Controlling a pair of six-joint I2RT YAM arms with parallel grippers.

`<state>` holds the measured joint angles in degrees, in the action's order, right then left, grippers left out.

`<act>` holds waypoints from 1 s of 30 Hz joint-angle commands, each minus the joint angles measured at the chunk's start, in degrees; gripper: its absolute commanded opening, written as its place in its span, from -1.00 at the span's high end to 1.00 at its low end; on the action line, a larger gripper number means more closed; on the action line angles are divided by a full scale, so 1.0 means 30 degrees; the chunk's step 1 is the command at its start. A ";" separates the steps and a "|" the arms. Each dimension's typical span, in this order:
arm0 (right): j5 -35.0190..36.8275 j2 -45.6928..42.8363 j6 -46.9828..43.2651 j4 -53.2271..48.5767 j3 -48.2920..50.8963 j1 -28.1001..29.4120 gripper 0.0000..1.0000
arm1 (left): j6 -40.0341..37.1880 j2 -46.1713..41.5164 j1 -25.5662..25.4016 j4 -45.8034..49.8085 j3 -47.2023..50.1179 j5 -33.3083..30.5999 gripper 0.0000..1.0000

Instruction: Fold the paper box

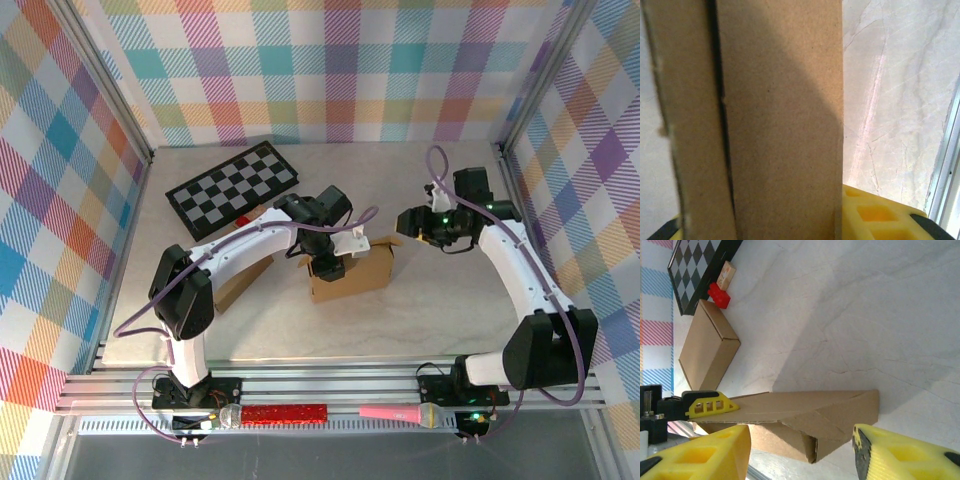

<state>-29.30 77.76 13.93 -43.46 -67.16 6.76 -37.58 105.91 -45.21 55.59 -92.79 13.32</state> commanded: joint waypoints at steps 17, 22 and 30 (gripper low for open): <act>0.1652 -0.0518 -0.3596 0.1129 0.1523 0.1575 -0.06 | -0.0216 -0.0148 0.0133 0.1385 -0.0153 0.0393 0.15; 0.1864 -0.0598 -0.3709 0.1128 0.1628 0.1790 0.19 | -0.0216 -0.0044 0.0145 0.1446 -0.0383 0.0368 0.14; 0.2342 -0.1009 -0.3803 0.0839 0.1827 0.2136 0.33 | -0.0216 0.0000 0.0144 0.1449 -0.0387 0.0335 0.14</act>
<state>-24.12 75.79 3.77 -39.46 -63.24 12.97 -37.56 105.91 -45.21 56.69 -92.86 13.65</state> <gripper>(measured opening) 0.339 0.430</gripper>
